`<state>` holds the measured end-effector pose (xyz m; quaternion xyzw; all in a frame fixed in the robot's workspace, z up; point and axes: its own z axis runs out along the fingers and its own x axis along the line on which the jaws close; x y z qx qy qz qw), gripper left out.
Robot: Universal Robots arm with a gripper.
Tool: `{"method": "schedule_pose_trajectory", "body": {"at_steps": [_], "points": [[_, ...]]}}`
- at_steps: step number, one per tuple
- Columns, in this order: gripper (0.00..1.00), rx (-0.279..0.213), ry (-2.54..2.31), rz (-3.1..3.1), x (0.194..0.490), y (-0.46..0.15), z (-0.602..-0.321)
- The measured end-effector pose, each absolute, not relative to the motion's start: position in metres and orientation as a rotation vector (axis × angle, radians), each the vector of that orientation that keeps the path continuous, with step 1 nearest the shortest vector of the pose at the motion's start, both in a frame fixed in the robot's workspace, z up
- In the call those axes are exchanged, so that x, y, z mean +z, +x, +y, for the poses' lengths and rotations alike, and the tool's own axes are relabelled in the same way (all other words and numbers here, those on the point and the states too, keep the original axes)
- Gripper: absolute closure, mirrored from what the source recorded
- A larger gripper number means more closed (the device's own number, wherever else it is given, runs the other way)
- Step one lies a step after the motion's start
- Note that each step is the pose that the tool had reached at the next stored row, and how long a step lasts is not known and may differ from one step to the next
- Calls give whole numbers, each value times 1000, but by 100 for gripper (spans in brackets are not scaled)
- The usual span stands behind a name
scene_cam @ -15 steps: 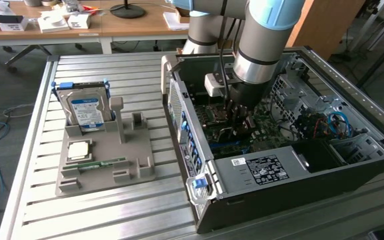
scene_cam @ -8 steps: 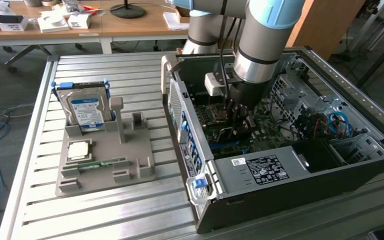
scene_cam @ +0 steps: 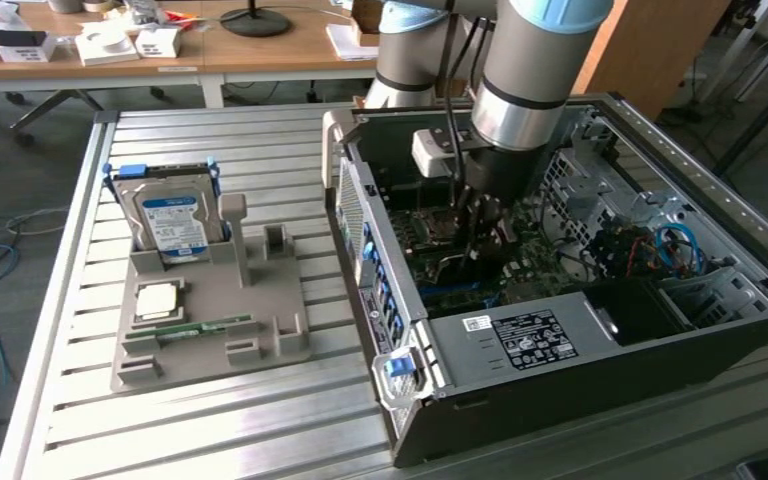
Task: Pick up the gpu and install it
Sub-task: 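Insert the gpu into the slot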
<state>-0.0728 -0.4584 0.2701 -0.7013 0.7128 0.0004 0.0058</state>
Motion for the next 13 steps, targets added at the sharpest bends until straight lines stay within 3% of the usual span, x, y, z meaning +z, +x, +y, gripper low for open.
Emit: {"method": "schedule_pose_trajectory", "body": {"at_steps": [13], "points": [[60, 1, -2195, 2231, 301, -72, -458]]}}
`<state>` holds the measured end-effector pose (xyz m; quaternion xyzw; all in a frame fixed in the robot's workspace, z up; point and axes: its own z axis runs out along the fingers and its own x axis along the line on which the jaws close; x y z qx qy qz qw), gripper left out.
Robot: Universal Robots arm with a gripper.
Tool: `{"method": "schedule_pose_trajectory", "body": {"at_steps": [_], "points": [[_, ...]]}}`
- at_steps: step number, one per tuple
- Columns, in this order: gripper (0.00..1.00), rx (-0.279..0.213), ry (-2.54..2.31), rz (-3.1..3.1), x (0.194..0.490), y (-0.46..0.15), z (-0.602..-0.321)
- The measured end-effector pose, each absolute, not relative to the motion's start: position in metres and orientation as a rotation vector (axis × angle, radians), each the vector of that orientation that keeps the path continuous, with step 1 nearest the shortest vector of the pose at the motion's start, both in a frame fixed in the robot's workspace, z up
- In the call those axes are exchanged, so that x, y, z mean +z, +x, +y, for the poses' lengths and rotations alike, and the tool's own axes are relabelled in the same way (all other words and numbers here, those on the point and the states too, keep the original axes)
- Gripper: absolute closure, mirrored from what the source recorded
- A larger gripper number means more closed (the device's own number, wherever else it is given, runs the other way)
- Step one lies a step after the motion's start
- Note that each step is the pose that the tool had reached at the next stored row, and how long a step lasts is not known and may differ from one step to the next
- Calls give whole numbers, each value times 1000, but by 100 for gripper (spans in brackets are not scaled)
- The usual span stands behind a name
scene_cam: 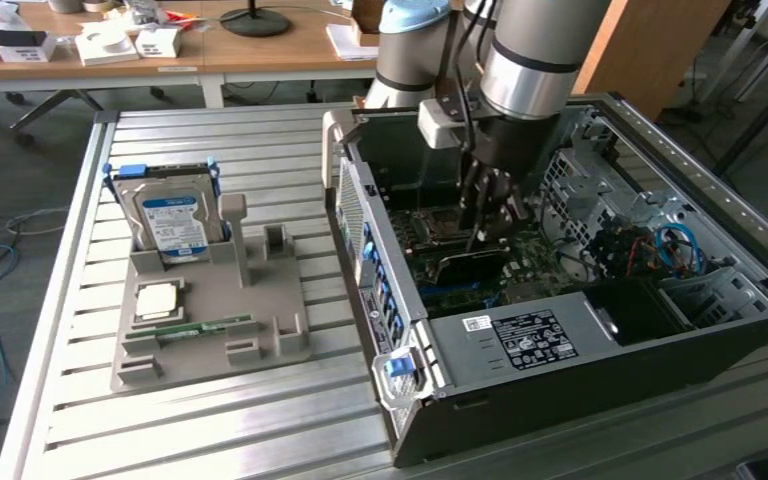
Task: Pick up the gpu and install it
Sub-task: 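Insert the gpu into the slot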
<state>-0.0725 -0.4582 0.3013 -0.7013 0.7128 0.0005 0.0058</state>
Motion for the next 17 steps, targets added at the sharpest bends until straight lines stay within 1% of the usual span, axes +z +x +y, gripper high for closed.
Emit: {"method": "schedule_pose_trajectory", "body": {"at_steps": [11, 17], "points": [[60, 1, -2195, 2231, 326, -72, -458], [60, 2, -2195, 2231, 334, -72, -458]]}}
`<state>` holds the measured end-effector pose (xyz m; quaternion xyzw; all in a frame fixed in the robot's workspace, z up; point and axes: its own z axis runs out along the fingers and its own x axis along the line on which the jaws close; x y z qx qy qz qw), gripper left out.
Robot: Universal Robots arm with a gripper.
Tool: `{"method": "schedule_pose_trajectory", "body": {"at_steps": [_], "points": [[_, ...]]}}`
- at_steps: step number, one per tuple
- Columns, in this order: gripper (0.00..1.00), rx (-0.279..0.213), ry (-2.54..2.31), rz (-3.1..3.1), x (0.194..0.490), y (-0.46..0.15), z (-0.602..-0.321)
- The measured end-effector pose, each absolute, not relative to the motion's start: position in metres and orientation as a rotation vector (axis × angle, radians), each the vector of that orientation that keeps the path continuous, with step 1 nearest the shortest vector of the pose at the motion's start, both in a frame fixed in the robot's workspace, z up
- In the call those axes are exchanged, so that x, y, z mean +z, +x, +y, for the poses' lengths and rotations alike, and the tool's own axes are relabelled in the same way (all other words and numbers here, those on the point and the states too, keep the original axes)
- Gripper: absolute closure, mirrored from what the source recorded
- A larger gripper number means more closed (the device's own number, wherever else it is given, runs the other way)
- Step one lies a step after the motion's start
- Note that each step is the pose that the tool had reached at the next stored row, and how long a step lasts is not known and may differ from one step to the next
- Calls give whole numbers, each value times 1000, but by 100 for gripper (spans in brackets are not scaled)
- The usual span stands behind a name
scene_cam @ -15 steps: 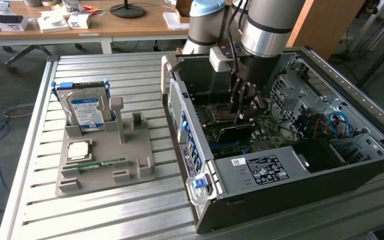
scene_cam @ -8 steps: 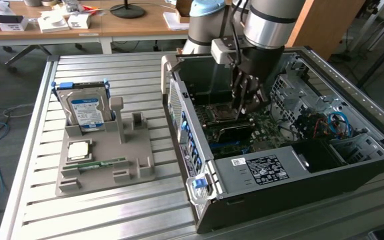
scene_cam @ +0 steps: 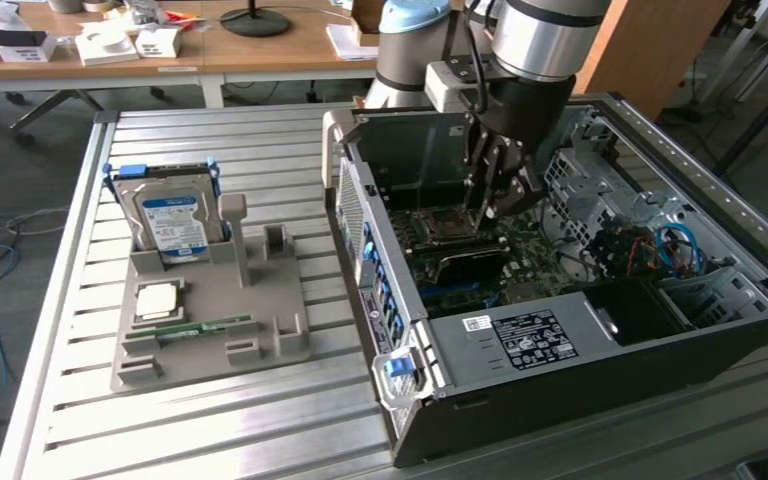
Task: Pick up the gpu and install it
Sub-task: 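Insert the gpu into the slot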
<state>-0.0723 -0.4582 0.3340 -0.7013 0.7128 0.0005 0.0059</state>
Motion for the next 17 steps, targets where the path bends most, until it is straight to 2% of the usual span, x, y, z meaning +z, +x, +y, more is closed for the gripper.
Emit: {"method": "schedule_pose_trajectory", "body": {"at_steps": [8, 17], "points": [[60, 1, -2195, 2231, 337, -72, -458], [60, 1, -2195, 2231, 354, -72, -458]]}}
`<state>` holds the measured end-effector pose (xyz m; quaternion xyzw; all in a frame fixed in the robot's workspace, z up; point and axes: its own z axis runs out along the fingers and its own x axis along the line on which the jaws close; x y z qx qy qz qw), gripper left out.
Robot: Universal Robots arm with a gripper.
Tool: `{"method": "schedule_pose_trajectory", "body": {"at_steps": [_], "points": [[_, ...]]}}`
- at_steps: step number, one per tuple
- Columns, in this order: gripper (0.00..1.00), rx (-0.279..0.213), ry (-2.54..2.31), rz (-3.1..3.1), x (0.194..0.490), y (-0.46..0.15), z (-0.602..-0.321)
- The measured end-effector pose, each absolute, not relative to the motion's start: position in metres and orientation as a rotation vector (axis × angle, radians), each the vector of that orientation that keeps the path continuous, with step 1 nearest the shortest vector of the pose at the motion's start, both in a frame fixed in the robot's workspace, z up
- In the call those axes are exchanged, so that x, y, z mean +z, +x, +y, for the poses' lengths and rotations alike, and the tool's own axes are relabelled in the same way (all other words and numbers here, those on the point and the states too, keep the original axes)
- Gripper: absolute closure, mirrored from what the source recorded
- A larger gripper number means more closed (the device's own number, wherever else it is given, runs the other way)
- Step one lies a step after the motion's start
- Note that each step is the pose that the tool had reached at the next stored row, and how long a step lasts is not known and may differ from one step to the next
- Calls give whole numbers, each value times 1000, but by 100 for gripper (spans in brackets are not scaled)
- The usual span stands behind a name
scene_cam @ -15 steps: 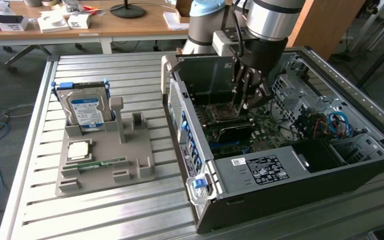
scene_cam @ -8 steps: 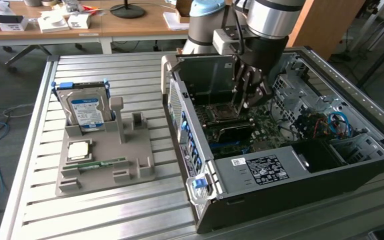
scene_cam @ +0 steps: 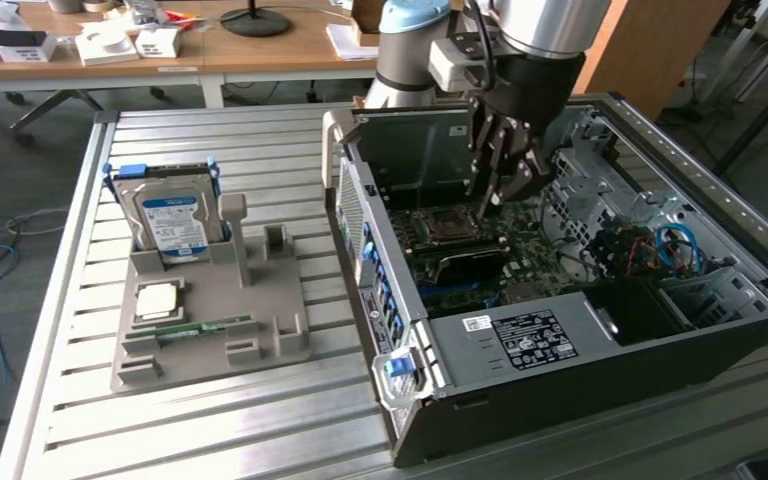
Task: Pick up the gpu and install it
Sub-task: 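Insert the gpu into the slot, then press down on the gpu until it lock into place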
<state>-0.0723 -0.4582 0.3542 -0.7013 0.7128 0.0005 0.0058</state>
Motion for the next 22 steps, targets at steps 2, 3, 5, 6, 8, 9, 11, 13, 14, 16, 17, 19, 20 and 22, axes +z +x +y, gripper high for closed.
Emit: {"method": "schedule_pose_trajectory", "body": {"at_steps": [2, 3, 5, 6, 8, 9, 11, 13, 14, 16, 17, 19, 20, 22], "points": [[60, 2, -2195, 2231, 357, -72, -458], [60, 2, -2195, 2231, 357, -72, -458], [60, 1, -2195, 2231, 357, -72, -458], [60, 1, -2195, 2231, 357, -72, -458], [60, 1, -2195, 2231, 357, -72, -458], [60, 1, -2195, 2231, 357, -72, -458], [60, 1, -2195, 2231, 357, -72, -458], [60, 1, -2195, 2231, 357, -72, -458], [60, 1, -2195, 2231, 357, -72, -458], [62, 1, -2195, 2231, 357, -72, -458], [62, 1, -2195, 2231, 357, -72, -458], [74, 1, -2195, 2231, 357, -72, -458], [80, 1, -2195, 2231, 357, -72, -458], [86, 1, -2195, 2231, 357, -72, -458]]}}
